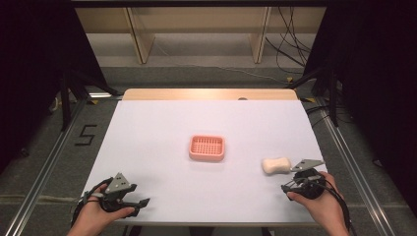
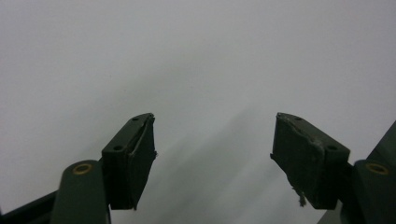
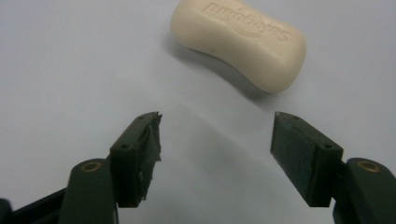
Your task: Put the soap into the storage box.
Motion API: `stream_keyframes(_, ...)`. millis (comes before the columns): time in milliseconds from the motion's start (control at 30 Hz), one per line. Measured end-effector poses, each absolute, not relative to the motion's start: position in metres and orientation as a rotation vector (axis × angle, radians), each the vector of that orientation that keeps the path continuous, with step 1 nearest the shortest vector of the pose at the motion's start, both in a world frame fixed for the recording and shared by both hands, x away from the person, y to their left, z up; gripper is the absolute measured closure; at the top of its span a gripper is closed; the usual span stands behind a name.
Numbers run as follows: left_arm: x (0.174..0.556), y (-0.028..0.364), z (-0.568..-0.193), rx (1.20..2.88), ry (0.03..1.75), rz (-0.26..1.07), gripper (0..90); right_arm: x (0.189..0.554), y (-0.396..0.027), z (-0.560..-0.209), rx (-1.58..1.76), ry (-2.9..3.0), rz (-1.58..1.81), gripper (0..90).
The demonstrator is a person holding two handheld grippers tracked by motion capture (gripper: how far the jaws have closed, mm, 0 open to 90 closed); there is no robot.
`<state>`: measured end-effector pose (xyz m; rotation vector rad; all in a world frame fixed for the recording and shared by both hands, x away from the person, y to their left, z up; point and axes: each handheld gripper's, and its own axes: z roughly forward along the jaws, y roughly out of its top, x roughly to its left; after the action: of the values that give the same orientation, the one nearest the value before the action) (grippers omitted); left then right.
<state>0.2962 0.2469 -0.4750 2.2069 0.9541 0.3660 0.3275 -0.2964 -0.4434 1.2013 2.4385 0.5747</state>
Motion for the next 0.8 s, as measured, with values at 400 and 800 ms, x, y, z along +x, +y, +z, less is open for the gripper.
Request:
stream_keyframes(400, 0.297, 0.248, -0.476, 2.217, 0.945, 0.369, 29.6, 0.351, -0.299, -0.441, 0.867, 2.706, 0.341, 29.3)
stream_keyframes(800, 0.299, 0.249, -0.475, 2.24, 0.918, 0.381, 29.6, 0.386, -0.298, -0.429, 0.685, 2.864, 0.237, 27.1)
